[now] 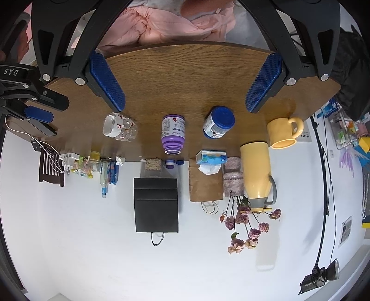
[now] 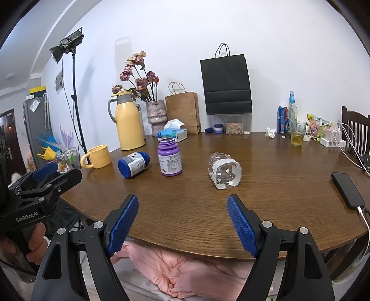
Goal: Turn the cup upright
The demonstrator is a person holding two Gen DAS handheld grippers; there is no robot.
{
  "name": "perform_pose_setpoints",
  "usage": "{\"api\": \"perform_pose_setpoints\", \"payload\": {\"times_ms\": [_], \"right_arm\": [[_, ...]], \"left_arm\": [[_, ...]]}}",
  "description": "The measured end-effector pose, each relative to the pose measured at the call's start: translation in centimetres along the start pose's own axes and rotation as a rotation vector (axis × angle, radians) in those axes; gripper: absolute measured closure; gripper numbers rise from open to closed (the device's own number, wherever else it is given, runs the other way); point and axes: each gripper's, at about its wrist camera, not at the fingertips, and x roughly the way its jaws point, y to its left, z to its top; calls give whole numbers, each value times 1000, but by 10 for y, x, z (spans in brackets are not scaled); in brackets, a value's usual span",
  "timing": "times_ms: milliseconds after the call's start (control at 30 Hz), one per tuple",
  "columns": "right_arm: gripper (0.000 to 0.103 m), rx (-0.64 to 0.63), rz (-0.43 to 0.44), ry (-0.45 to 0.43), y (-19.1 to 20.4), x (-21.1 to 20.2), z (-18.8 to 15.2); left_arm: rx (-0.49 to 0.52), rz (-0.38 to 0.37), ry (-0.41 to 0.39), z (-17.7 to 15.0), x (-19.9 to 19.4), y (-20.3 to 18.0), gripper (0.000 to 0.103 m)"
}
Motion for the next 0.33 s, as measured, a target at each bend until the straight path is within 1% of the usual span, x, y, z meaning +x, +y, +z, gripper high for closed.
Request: {"api": "perform_pose_setpoints", "payload": {"times_ms": [333], "right_arm": [[20, 4, -1, 6, -1, 0, -1]], "left_arm": [[1, -4, 6, -1, 1, -1, 0]]}}
